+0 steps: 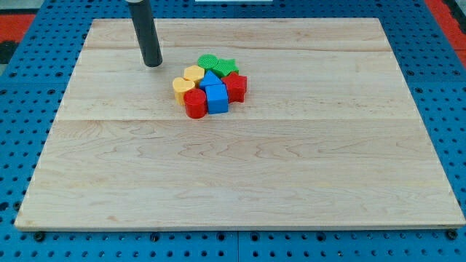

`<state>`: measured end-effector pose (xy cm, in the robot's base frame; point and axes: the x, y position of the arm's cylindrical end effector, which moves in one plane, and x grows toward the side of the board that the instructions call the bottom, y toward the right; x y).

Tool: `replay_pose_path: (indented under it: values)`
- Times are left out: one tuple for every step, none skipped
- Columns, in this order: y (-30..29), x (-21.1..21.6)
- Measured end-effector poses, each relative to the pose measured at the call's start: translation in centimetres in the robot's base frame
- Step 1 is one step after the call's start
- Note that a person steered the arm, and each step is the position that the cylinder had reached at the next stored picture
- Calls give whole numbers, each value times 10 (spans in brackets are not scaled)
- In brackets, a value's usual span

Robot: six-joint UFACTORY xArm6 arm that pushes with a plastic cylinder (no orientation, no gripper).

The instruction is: Point your arm towards the blue cube

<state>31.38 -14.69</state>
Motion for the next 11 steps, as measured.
replay_pose_path:
  values:
    - [-9,0]
    - [-19,0]
    - [-22,0]
    - [-16,28]
    - [-15,46]
    - [-13,100]
    - [6,168]
    - [89,180]
    - [143,171]
    - [139,124]
    - [125,77]
